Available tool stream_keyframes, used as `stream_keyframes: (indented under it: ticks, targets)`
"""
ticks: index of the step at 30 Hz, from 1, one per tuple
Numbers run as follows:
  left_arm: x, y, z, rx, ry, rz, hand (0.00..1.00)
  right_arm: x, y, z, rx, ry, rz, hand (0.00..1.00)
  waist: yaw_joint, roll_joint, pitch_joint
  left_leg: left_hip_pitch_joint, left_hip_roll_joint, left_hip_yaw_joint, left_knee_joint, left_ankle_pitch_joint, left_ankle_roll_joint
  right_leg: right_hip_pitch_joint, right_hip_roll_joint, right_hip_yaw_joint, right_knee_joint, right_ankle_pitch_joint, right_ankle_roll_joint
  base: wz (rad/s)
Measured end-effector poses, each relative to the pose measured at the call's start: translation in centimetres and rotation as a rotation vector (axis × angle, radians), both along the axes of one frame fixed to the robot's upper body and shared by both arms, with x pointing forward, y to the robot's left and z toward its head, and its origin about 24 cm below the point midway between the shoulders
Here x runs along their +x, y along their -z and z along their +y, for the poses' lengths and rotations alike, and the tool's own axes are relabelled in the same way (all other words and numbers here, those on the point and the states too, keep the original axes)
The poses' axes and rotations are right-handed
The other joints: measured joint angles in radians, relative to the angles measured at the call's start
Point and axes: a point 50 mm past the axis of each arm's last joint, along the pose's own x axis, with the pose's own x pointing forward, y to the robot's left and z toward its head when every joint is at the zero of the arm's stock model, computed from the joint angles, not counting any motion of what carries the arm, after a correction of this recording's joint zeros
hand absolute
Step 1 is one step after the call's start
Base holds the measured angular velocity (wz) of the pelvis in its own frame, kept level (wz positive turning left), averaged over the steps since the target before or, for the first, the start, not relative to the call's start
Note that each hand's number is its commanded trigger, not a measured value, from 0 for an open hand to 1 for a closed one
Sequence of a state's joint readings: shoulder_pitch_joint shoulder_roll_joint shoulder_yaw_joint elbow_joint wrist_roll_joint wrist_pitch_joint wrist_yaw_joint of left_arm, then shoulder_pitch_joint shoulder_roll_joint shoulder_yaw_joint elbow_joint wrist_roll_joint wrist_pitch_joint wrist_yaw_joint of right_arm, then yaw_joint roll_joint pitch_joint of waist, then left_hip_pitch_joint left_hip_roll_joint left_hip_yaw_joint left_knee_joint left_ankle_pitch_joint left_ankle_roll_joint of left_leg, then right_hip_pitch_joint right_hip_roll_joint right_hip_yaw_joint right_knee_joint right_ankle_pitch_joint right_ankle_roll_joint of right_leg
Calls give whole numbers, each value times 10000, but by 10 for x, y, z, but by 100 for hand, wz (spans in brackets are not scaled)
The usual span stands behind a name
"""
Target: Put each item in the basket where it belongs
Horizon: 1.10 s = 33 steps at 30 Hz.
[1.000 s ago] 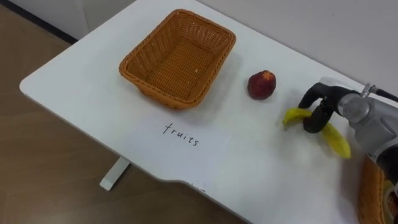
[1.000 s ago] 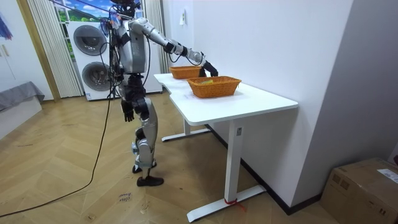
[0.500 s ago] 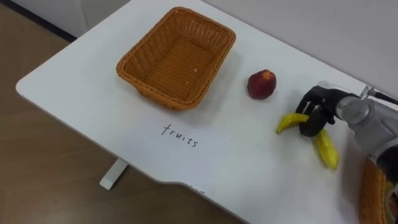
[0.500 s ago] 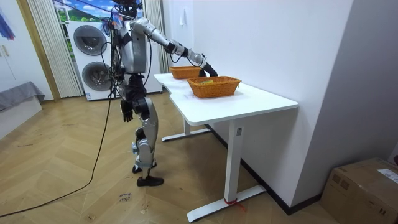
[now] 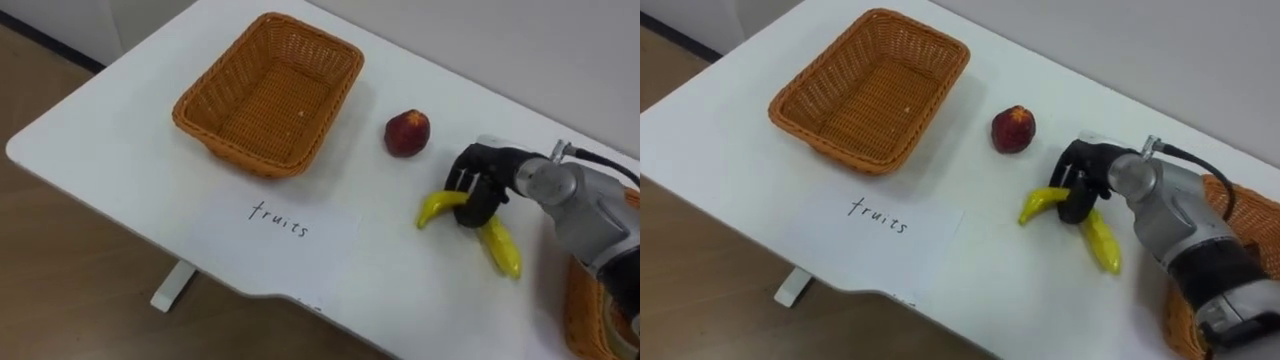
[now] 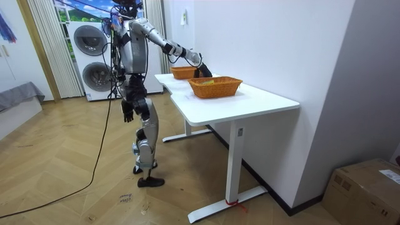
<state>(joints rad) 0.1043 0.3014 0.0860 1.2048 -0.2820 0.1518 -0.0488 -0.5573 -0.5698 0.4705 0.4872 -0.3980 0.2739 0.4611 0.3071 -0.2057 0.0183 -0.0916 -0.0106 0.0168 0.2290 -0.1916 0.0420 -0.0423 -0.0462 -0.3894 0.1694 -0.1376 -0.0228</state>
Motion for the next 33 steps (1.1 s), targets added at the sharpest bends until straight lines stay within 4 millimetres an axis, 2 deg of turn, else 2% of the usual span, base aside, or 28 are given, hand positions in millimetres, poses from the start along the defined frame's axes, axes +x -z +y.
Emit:
stream_keyframes:
  ticks: [7,9,12,13,14,24,33]
  targets:
    - [-5,0,1,-14,-420,-134,0,1,-22,4,641,-259,-860,100,-233,47,-20,400,3,53,-158,15,12,307,5,92,-4,-2,5,-1]
    - [-7,0,0,-7,-480,-118,0,1,-25,6,699,-327,-999,100,-255,85,-25,544,2,96,-237,16,14,390,33,343,-8,-2,11,-5]
    - [-7,0,1,61,-568,-137,0,1,-30,11,724,-550,-1201,100,-333,90,-106,672,7,107,-314,18,13,484,42,388,-7,-3,14,-3]
    - [-7,0,1,123,-581,-114,0,1,-31,11,740,-568,-1237,100,-399,74,-180,693,8,108,-308,18,12,504,41,382,-9,-3,14,0]
    - [-7,0,1,147,-590,-101,0,1,-31,11,747,-577,-1254,100,-433,88,-187,717,8,107,-304,19,11,529,41,378,-10,-3,14,0]
    - [-26,0,3,436,-883,356,0,-2,-49,30,978,-1429,-1967,100,-684,87,-212,953,6,101,-372,22,8,790,36,374,-4,-4,19,0]
    - [-37,1,2,585,-991,709,0,-5,-62,42,1191,-1938,-2501,100,-574,87,-210,967,-12,84,-385,26,15,799,19,315,2,-2,24,0]
